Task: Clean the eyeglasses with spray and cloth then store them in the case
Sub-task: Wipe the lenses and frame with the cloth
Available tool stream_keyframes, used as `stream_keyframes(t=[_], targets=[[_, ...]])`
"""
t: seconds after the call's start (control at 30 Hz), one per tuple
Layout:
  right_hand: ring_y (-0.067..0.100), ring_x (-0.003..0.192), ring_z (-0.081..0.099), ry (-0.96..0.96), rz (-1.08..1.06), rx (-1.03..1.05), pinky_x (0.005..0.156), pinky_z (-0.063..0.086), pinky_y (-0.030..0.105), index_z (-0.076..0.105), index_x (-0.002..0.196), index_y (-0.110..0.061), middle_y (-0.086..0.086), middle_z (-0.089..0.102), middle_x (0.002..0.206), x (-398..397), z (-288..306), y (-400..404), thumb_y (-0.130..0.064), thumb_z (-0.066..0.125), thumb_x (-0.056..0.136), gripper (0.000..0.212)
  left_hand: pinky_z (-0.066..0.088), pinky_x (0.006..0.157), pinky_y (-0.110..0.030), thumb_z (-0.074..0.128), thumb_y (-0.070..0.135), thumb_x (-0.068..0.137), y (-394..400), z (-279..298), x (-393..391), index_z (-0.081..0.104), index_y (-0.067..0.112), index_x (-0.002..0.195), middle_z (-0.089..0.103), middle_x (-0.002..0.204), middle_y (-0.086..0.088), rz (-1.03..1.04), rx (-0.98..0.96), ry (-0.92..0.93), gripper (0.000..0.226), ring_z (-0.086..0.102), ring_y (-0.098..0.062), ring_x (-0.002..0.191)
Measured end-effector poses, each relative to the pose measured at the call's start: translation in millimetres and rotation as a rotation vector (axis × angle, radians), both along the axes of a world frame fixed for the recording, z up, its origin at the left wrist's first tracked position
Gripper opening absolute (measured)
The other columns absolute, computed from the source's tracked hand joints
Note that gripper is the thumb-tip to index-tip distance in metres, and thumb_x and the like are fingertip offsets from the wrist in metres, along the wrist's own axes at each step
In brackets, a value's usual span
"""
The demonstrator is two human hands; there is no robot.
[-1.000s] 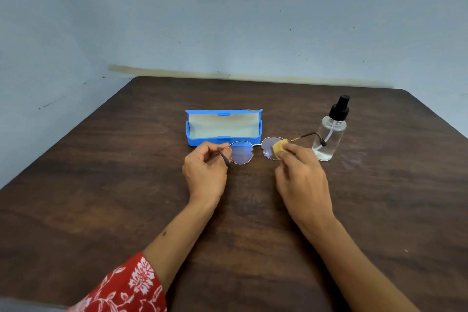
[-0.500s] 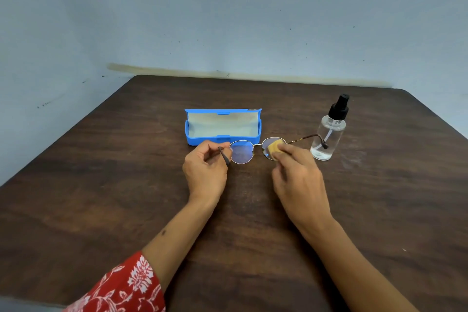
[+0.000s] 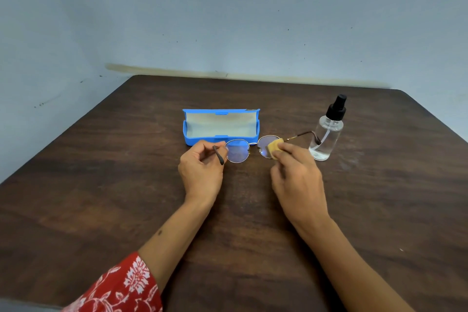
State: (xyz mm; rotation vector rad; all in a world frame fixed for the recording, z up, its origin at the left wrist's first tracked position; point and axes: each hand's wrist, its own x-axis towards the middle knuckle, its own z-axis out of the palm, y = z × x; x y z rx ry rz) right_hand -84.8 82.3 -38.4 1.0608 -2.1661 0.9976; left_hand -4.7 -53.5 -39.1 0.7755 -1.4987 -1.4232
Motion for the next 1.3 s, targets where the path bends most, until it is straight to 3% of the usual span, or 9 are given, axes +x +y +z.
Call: stream_keyframes(t=[0.13, 0.23, 0.37, 0.5, 0.6, 0.77, 0.97, 1.13, 1.3], targets=[[0.033, 0.089, 0.064, -0.015, -0.052, -0.016, 0.070, 0.053, 0.031, 0.071, 0.095, 0.001, 0.012, 0.068, 0.101, -2.0, 1.4, 3.7, 0.012, 0.069, 0.067, 0.031, 0.057, 0.081, -0.048, 0.072, 0.006, 0.077, 2.7, 0.7, -0.5, 0.071, 0.010, 0.077, 0.073, 0.079, -0.005, -0.014, -0.013, -0.017, 0.004, 0.069, -0.016, 0.076], [0.033, 0.087, 0.065, 0.036, 0.044, 0.037, 0.076, 0.045, 0.029, 0.071, 0.097, 0.003, 0.014, 0.067, 0.102, 3.9, -1.7, -1.7, 0.006, 0.064, 0.067, 0.031, 0.057, 0.081, -0.048, 0.072, 0.007, 0.078, 0.9, -0.7, -0.5, 0.071, 0.011, 0.077, 0.073, 0.081, -0.005, -0.004, -0.014, -0.021, 0.004, 0.070, -0.019, 0.080], [0.034, 0.087, 0.065, 0.000, 0.000, 0.002, 0.070, 0.053, 0.032, 0.071, 0.094, 0.002, 0.013, 0.068, 0.101, -0.7, 2.0, 3.5, 0.011, 0.068, 0.066, 0.029, 0.056, 0.082, -0.049, 0.071, 0.006, 0.077, 1.3, 0.3, 0.4, 0.070, 0.009, 0.076, 0.073, 0.081, -0.007, -0.005, -0.003, -0.010, 0.003, 0.070, -0.019, 0.079], [0.034, 0.088, 0.064, -0.006, -0.013, 0.002, 0.079, 0.042, 0.024, 0.071, 0.094, 0.003, 0.015, 0.068, 0.101, -1.7, 0.4, 4.1, 0.013, 0.069, 0.066, 0.030, 0.057, 0.080, -0.047, 0.071, 0.005, 0.077, 4.4, 1.9, 0.3, 0.071, 0.009, 0.077, 0.073, 0.079, -0.005, -0.008, -0.038, -0.030, 0.004, 0.069, -0.015, 0.076], [0.034, 0.089, 0.065, 0.018, 0.052, 0.040, 0.085, 0.039, 0.027, 0.071, 0.095, 0.004, 0.016, 0.068, 0.101, 1.6, -2.5, -0.4, 0.012, 0.069, 0.066, 0.030, 0.057, 0.079, -0.049, 0.072, 0.007, 0.077, 1.8, 0.5, 0.5, 0.071, 0.010, 0.076, 0.072, 0.077, -0.005, 0.009, -0.042, -0.036, 0.004, 0.069, -0.022, 0.078], [0.034, 0.088, 0.064, -0.027, -0.040, -0.024, 0.083, 0.038, 0.023, 0.071, 0.093, 0.003, 0.015, 0.068, 0.100, -5.5, 1.7, 5.8, 0.013, 0.069, 0.068, 0.027, 0.057, 0.079, -0.048, 0.072, 0.007, 0.077, 4.4, 2.3, 0.6, 0.072, 0.011, 0.076, 0.073, 0.077, -0.003, -0.005, -0.043, -0.042, 0.005, 0.069, -0.017, 0.077], [0.033, 0.087, 0.065, 0.017, 0.073, 0.014, 0.083, 0.041, 0.024, 0.071, 0.093, 0.002, 0.014, 0.068, 0.099, 2.1, -2.1, -0.6, 0.002, 0.063, 0.070, 0.025, 0.057, 0.080, -0.048, 0.072, 0.007, 0.078, 2.1, 0.6, 1.9, 0.072, 0.014, 0.076, 0.073, 0.079, -0.004, 0.002, -0.034, -0.036, 0.008, 0.069, -0.019, 0.079], [0.032, 0.085, 0.065, -0.016, -0.059, -0.048, 0.076, 0.045, 0.025, 0.071, 0.093, 0.001, 0.012, 0.069, 0.100, -2.7, 1.6, 5.3, 0.011, 0.070, 0.069, 0.026, 0.057, 0.081, -0.046, 0.071, 0.005, 0.078, 6.7, 4.9, 1.3, 0.071, 0.011, 0.076, 0.073, 0.079, -0.004, -0.015, -0.024, -0.021, 0.007, 0.069, -0.014, 0.076], [0.031, 0.088, 0.065, -0.013, 0.078, -0.008, 0.082, 0.042, 0.024, 0.072, 0.092, 0.001, 0.013, 0.069, 0.100, -0.1, -2.4, -0.9, 0.006, 0.065, 0.069, 0.024, 0.057, 0.082, -0.045, 0.071, 0.004, 0.079, 4.6, 4.7, 2.3, 0.070, 0.015, 0.074, 0.072, 0.080, -0.003, 0.001, -0.021, -0.024, 0.011, 0.068, -0.013, 0.076]])
